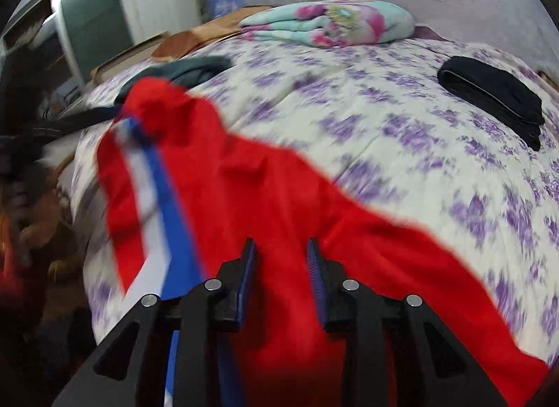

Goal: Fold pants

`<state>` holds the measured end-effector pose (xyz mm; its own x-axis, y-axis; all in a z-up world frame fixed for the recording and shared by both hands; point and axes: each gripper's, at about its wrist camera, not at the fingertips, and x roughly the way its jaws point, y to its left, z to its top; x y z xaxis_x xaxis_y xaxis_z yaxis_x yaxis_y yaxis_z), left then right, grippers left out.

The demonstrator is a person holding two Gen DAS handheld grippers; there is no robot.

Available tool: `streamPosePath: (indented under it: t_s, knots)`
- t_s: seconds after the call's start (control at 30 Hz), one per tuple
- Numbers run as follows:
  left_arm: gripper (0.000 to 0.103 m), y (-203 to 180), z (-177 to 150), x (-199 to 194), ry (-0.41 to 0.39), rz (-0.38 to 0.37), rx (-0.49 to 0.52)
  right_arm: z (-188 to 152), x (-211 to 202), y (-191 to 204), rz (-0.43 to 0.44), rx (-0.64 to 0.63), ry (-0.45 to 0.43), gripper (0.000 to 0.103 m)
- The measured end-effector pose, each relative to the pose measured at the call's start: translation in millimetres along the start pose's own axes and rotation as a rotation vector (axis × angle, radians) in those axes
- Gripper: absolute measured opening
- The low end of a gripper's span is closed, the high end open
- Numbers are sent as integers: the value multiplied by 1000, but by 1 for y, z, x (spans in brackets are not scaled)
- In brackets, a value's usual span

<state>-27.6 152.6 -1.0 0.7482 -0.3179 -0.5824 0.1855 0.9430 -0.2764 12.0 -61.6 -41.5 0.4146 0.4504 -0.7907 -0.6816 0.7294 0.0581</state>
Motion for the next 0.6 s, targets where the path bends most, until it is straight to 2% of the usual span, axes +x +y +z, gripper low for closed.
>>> streamPosePath:
  t_s: [0.03, 0.1, 0.17, 0.23, 0.3, 0.4, 0.43, 0.5, 0.6]
  knots:
    - [98, -2, -8, 17, 16, 81, 42, -5, -2, 3, 14, -1, 17, 36]
    - [98, -17, -24, 26, -21, 191, 185, -9, -4, 4, 12, -14, 24, 37]
    - [98, -29, -34, 31, -16, 260, 264, -5, -8, 3, 31, -18, 38, 37]
    - [98, -35, -42, 36, -19, 311, 306, 5, -15, -3, 76, 5, 8, 37]
    - [98, -36, -44, 32, -26, 316, 310, 21, -27, -18, 115, 62, -67, 37]
    - [98, -29, -42, 26, -42, 286, 279, 41, -26, -51, 103, 171, -107, 38]
    - [98, -30, -41, 26, -44, 283, 277, 45, -21, -60, 98, 193, -95, 38]
    - [98, -31, -42, 26, -47, 279, 277, 48, -2, -70, 110, 202, -15, 38]
    - [98, -29, -42, 24, -52, 264, 269, 35, 6, -45, 105, 99, 39, 38]
